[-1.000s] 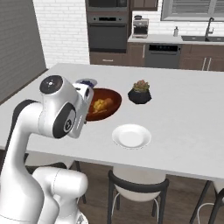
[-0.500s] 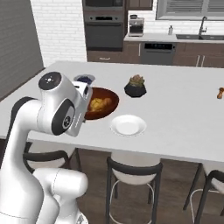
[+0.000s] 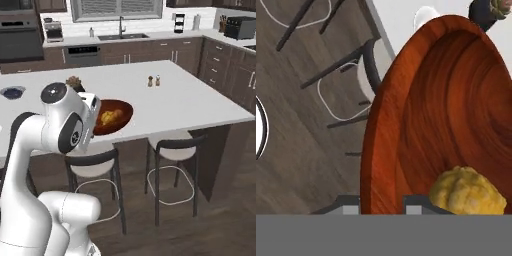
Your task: Pick the chicken drumstick and squash from their plates and place them in the bowl. Then put the bowl in the fridge.
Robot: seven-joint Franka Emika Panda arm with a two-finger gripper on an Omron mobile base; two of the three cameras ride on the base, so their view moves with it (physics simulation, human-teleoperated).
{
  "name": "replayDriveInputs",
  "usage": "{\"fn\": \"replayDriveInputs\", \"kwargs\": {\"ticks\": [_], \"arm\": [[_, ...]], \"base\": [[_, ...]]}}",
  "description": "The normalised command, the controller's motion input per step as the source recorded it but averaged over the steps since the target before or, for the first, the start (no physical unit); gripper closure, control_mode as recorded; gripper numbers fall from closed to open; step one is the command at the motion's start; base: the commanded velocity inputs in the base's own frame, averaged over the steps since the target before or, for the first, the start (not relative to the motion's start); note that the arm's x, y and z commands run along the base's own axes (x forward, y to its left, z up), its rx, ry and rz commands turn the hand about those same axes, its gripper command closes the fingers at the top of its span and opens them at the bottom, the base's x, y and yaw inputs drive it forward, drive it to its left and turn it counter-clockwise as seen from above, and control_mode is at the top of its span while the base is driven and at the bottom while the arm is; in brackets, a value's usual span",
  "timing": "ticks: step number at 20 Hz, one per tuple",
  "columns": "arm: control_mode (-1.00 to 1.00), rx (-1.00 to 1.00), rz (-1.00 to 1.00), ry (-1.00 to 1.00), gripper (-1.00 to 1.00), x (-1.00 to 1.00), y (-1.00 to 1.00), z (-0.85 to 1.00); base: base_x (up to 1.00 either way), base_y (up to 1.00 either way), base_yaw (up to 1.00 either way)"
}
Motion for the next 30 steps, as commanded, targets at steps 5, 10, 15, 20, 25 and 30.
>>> {"fn": "replayDriveInputs", "kwargs": {"ticks": [5, 10, 15, 20, 25, 30], "arm": [[1.0, 0.0, 0.0, 0.0, 1.0, 0.0, 0.0, 0.0], [1.0, 0.0, 0.0, 0.0, 1.0, 0.0, 0.0, 0.0], [1.0, 0.0, 0.0, 0.0, 1.0, 0.0, 0.0, 0.0], [1.0, 0.0, 0.0, 0.0, 1.0, 0.0, 0.0, 0.0], [1.0, 0.0, 0.0, 0.0, 1.0, 0.0, 0.0, 0.0], [1.0, 0.0, 0.0, 0.0, 1.0, 0.0, 0.0, 0.0]], "base": [[0.0, -0.04, -0.95], [0.0, 0.0, -0.91], [0.32, -0.03, -0.66], [0.86, 0.19, -0.27], [0.99, 0.3, -0.2], [1.0, 0.25, -0.17]]}}
